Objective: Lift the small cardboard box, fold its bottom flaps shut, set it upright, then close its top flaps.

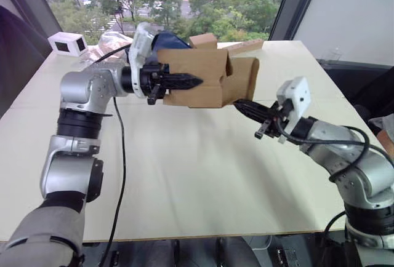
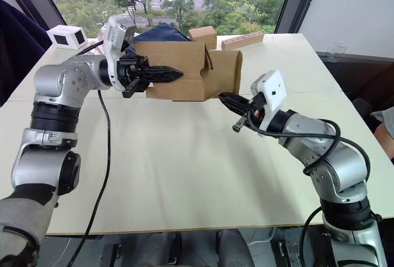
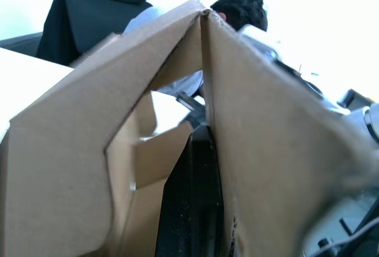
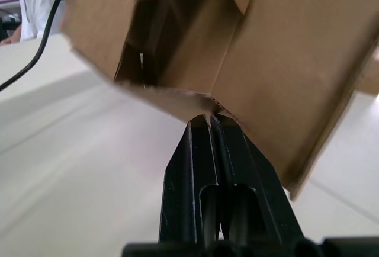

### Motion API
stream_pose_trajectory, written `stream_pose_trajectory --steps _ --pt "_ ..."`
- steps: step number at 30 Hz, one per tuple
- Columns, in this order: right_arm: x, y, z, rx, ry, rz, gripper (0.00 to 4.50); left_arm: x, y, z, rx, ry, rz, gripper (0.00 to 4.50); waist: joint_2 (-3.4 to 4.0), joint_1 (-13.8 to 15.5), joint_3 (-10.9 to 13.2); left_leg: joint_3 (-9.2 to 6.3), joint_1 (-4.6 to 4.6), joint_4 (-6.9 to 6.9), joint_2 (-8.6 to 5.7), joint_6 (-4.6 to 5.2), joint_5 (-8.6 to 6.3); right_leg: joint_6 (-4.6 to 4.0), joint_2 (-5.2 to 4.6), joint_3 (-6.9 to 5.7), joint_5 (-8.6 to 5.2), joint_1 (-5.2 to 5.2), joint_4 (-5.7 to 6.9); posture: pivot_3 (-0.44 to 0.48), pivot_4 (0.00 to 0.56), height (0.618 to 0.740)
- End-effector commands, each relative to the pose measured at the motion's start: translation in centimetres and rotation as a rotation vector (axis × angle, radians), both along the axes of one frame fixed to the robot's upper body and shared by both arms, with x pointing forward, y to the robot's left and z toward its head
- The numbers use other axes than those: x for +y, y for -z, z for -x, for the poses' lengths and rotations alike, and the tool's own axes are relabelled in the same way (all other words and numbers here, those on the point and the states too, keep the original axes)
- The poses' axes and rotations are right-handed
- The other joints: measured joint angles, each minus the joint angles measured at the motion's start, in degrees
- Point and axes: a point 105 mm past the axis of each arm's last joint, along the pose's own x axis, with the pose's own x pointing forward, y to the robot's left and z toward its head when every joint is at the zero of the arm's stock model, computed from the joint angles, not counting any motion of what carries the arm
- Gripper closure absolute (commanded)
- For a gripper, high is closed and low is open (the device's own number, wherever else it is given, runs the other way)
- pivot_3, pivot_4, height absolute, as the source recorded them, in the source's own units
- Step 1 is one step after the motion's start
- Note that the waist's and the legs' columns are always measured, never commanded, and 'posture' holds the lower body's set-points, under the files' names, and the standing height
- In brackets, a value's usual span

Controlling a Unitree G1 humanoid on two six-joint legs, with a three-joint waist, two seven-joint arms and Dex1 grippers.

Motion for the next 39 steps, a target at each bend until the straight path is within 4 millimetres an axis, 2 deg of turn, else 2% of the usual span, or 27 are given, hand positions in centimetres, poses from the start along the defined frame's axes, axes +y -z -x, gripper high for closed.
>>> stream_pose_trajectory --steps 1,11,19,21,26,30,32,34,36,39 --pt "1.1 -1.3 0.4 -0.055 -0.058 -0.022 4.46 0.0 -1.0 0.7 -0.045 0.023 -0.003 4.5 0.0 0.03 0.0 0.0 0.0 0.0 0.0 0.0 0.0 0.0 0.0 0.0 0.0 0.0 0.0 0.0 0.15 0.74" --pt "3.2 -1.0 0.7 -0.036 -0.151 -0.069 4.46 -0.2 -0.6 0.8 -0.037 0.023 -0.009 4.5 0.0 0.01 0.0 -0.01 -0.01 0.02 -0.01 0.0 0.0 0.0 0.0 0.0 0.0 0.0 0.02 0.0 0.15 0.74" --pt "3.3 -1.3 0.7 -0.054 -0.156 -0.066 4.46 -0.3 -0.2 0.6 -0.03 0.015 -0.005 4.5 0.0 0.01 0.0 0.0 0.0 0.02 -0.01 0.0 0.0 0.0 0.0 0.0 0.0 0.0 0.02 0.0 0.15 0.74" --pt "2.5 -1.6 0.9 -0.062 -0.144 -0.054 4.46 -0.2 -0.2 0.4 -0.03 0.003 -0.003 4.5 0.0 0.06 0.0 0.0 -0.01 0.02 -0.01 0.0 0.0 0.0 -0.01 0.0 0.0 0.0 0.02 0.0 0.15 0.74" --pt "-1.5 -3.4 2.2 -0.081 -0.079 -0.001 4.46 0.1 -0.4 0.2 -0.035 -0.014 0.006 4.5 0.0 0.21 0.0 -0.03 -0.07 0.04 -0.07 0.0 0.0 0.0 -0.07 -0.02 0.0 0.0 -0.01 0.0 0.15 0.74" --pt "-4.1 -5.2 2.9 -0.038 -0.079 -0.119 4.46 0.1 -0.4 0.3 -0.034 -0.006 0.006 4.5 0.0 0.18 0.0 -0.04 -0.07 0.06 -0.04 0.0 0.0 0.01 -0.06 -0.02 0.0 0.01 -0.02 0.0 0.15 0.74" --pt "-5.9 -5.6 1.6 -0.039 -0.007 -0.204 4.46 0.0 -0.4 0.4 -0.037 0.002 0.006 4.5 -0.01 -0.1 0.0 -0.04 -0.05 0.06 0.0 0.0 0.0 0.0 -0.02 -0.02 0.0 0.01 0.0 0.0 0.15 0.74" --pt "-7.2 -5.0 0.1 -0.035 0.075 -0.222 4.46 -0.1 -0.5 0.5 -0.042 0.007 0.007 4.5 0.0 -0.11 0.0 0.0 -0.02 0.05 0.02 0.01 0.0 0.0 0.0 0.0 0.0 0.03 0.01 0.0 0.15 0.74" --pt "-7.7 -4.0 -1.0 -0.02 0.116 -0.199 4.46 -0.2 -0.7 0.5 -0.045 0.01 0.009 4.5 0.01 -0.03 0.0 0.02 0.0 0.05 0.01 0.01 0.0 0.0 0.0 0.02 0.0 0.02 0.04 0.0 0.15 0.74" --pt "-7.9 -2.2 -3.6 -0.002 0.214 -0.127 4.46 -0.3 -1.0 0.7 -0.052 0.021 0.01 4.5 0.01 -0.1 0.0 0.03 -0.01 0.05 0.0 0.01 0.0 0.0 0.0 0.03 0.0 0.0 0.05 0.0 0.15 0.74"
